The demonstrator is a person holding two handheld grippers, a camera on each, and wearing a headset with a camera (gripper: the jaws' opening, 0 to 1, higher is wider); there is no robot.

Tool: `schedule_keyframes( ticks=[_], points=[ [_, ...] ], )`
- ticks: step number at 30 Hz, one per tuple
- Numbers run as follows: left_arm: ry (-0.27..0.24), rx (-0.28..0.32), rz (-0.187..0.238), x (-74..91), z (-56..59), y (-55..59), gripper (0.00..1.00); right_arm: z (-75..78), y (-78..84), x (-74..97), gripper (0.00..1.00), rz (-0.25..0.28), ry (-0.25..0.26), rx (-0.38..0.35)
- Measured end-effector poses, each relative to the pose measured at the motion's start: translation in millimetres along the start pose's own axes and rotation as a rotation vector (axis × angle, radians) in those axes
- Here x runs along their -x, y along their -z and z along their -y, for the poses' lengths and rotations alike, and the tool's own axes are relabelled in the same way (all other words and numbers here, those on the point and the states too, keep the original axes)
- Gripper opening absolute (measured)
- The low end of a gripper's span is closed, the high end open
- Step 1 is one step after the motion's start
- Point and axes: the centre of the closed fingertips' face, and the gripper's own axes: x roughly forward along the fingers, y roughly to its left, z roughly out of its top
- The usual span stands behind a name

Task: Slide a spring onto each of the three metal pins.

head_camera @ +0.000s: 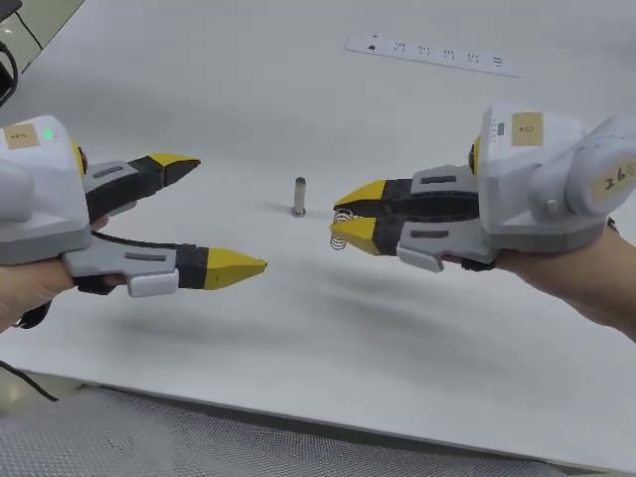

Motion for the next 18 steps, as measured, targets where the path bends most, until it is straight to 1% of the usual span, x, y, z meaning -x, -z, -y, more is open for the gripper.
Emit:
schedule_keyframes(
  ticks=[9, 11, 18],
  points=[
    [-0.014, 0.011, 0.003, 3.5, -3.1, 2.5, 0.95, 7.1, 1.0, -6.8, 0.08, -0.006, 0.005, 0.002],
    [-0.018, 0.012, 0.004, 3.8, -4.3, 2.8, 0.98, 9.4, 0.2, -8.9, 0.08, -0.007, 0.008, 0.006],
    [-0.014, 0.015, 0.002, 4.6, -5.1, 4.2, 0.98, 19.6, -7.6, -16.9, 0.08, 0.002, 0.029, 0.015]
  ],
)
